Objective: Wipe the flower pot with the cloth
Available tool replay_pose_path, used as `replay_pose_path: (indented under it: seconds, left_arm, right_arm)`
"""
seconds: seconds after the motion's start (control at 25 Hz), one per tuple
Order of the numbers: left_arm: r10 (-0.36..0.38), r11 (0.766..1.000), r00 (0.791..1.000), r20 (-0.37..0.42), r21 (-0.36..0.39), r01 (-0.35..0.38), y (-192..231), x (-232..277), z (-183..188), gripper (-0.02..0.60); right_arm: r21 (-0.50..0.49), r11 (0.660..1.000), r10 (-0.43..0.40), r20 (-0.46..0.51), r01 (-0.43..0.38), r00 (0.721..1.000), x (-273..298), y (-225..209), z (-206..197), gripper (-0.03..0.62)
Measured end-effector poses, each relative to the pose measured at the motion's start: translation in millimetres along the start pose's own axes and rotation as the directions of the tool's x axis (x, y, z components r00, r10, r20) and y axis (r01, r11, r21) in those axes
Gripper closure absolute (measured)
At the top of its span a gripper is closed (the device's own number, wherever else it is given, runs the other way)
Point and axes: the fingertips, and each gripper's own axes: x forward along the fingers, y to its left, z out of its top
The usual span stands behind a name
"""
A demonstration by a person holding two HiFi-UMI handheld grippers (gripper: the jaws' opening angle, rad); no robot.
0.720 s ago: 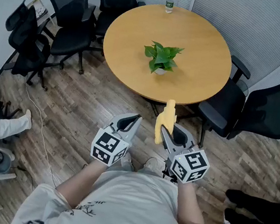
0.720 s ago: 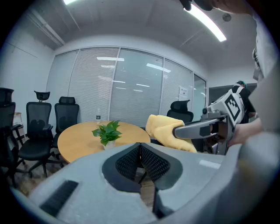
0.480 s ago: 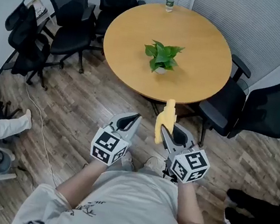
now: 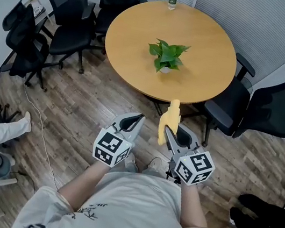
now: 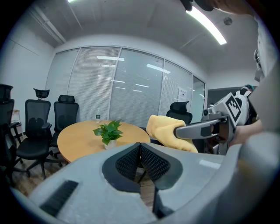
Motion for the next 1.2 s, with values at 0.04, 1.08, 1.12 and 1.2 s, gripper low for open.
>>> replay_pose_path:
  seconds: [0.04,1.08,1.12,1.2]
  left_arm:
    - [-0.003,1.0,1.0,-0.001,0.003,0.003,1.8,-1.6,-0.3,0.571]
    - [-0.057,0.998,0.998,0.013,0.023,0.056,40.5,-8.3,-8.5,0.571]
    - [-0.055,0.998,0.998,0.013,0.02,0.054,42.2,-5.0,-7.4,0.571]
    - [-0.048,0.999,0.999,0.014,0.016,0.048,48.3,2.6,-4.6,0.571]
  right_arm:
    - [0.015,1.0,-0.003,0.009,0.003,1.0,1.3,1.4,0.9,0.496]
    - [0.074,0.994,-0.081,0.015,0.08,0.997,30.4,6.8,-14.5,0.495]
    - [0.075,0.994,-0.079,0.014,0.077,0.997,33.6,2.5,-13.1,0.495]
    - [0.071,0.995,-0.07,0.015,0.068,0.997,41.9,-6.0,-8.3,0.495]
